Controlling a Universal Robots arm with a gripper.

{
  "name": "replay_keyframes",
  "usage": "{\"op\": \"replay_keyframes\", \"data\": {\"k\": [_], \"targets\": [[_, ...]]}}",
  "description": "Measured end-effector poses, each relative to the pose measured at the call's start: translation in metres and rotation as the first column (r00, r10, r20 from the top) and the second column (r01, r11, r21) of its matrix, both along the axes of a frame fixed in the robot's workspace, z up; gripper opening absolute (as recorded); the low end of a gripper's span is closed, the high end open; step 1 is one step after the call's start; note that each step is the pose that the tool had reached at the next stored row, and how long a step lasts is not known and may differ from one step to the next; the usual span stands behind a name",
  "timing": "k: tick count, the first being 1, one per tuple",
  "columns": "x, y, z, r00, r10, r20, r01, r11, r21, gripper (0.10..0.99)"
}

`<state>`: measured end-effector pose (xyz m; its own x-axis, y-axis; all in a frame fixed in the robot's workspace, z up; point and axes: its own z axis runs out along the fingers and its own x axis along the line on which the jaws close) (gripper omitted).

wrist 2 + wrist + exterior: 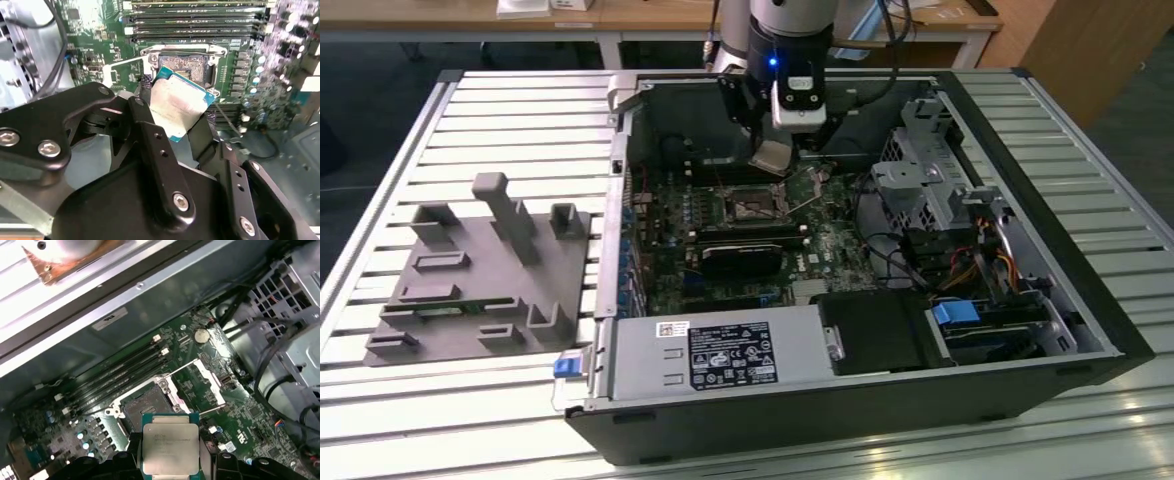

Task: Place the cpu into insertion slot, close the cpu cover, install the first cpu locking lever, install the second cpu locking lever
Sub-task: 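Place the cpu into insertion slot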

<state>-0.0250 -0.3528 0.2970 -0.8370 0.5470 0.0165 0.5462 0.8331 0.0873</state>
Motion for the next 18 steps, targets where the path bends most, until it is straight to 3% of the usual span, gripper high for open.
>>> {"op": "replay_keyframes", "data": {"k": [4,8,13,18], "targets": [[0.0,0.0,-0.0013,0.9973,-0.074,0.0,0.074,0.9973,0.0,0.541],[0.0,0.0,-0.0025,0.9894,-0.145,0.0,0.145,0.9894,0.0,0.541],[0.0,0.0,-0.0042,0.972,-0.235,0.0,0.235,0.972,0.0,0.541],[0.0,0.0,-0.006,0.9466,-0.322,0.0,0.322,0.9466,0.0,0.541]]}}
